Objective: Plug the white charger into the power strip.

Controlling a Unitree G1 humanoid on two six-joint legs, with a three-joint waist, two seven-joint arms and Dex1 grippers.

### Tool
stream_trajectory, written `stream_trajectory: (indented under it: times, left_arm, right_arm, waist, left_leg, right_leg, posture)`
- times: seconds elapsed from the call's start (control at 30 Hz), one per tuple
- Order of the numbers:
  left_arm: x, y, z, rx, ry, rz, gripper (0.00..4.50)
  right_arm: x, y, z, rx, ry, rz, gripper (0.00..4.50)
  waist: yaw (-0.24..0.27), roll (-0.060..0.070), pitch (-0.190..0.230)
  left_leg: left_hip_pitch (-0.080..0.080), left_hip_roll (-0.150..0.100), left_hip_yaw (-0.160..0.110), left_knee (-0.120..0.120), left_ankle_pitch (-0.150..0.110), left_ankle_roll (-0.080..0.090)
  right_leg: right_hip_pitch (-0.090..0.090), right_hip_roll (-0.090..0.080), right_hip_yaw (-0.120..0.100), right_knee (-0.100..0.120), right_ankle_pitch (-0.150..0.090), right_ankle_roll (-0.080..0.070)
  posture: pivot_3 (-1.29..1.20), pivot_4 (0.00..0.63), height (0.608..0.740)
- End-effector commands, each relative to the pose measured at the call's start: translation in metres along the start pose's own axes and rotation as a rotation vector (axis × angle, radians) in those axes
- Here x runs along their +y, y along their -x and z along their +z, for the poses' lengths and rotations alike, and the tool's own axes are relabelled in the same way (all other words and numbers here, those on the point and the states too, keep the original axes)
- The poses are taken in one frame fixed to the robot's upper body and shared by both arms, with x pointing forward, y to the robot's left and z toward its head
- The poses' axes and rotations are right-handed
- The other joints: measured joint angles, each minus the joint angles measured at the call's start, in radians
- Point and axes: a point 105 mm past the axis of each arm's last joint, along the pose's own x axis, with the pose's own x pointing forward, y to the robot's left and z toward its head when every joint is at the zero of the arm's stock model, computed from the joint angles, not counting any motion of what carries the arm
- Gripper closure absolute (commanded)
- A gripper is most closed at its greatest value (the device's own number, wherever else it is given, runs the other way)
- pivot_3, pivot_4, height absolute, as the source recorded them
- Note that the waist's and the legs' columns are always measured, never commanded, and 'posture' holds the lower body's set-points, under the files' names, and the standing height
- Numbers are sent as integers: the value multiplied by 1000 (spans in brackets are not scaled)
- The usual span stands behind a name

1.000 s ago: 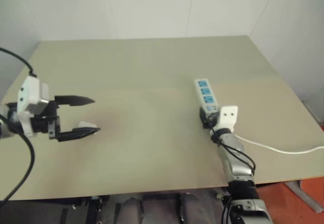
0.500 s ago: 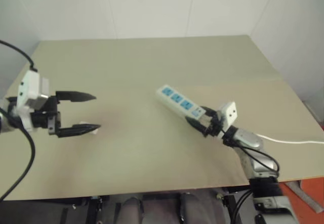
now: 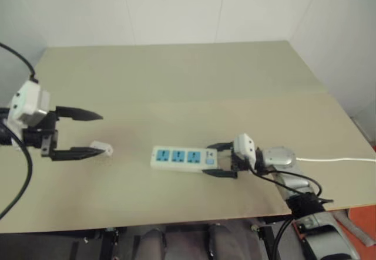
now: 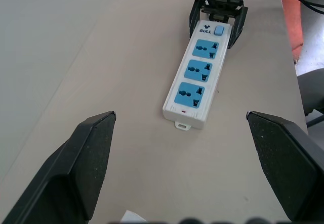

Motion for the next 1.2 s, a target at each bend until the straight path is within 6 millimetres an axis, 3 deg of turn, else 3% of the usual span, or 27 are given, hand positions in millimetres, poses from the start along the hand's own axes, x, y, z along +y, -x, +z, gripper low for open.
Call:
stream_trajectory:
  times: [0.03, 0.23, 0.4, 0.77, 1.0, 1.2]
  left_arm:
    - [-1, 8, -7, 70, 4, -36, 0]
    - [5, 13, -20, 165, 19, -77, 0]
    - [14, 9, -26, 238, -26, -110, 0]
    - [27, -3, -41, 344, -90, -168, 0]
    - [37, -5, -62, 513, -149, -193, 0]
    - [47, -17, -80, 651, -184, -236, 0]
  right_arm:
    - [2, -7, 4, -32, 57, 52, 1097]
    - [12, -16, -4, -47, 50, 127, 1097]
    - [8, -18, -10, -33, 51, 130, 1097]
    - [-6, 8, -13, -12, 56, 54, 1097]
    - [-7, 12, -14, -1, 53, 52, 1097]
    - [-8, 11, -14, 2, 51, 59, 1097]
  waist:
    - [-2, 0, 0]
    - [-1, 0, 0]
    - [0, 0, 0]
    - [5, 0, 0]
    - [9, 0, 0]
    - [15, 0, 0]
  left_leg:
    - [0, 0, 0, 0, 0, 0]
    - [1, 1, 0, 0, 0, 0]
    - [1, 1, 0, 0, 0, 0]
    - [2, 1, 0, 1, 0, 0]
    - [2, 1, 0, 1, 0, 0]
    - [2, 0, 0, 1, 0, 0]
  right_leg:
    - [0, 0, 0, 0, 0, 0]
    - [0, 1, 0, 0, 0, 0]
    - [0, 1, 0, 1, 0, 0]
    - [1, 1, 1, 2, 0, 0]
    - [1, 1, 1, 2, 0, 0]
    - [2, 1, 1, 2, 0, 0]
  posture:
    - [0, 150, 740]
    - [0, 150, 740]
    - [0, 150, 740]
    - [0, 150, 740]
    - [0, 150, 740]
    - [0, 150, 740]
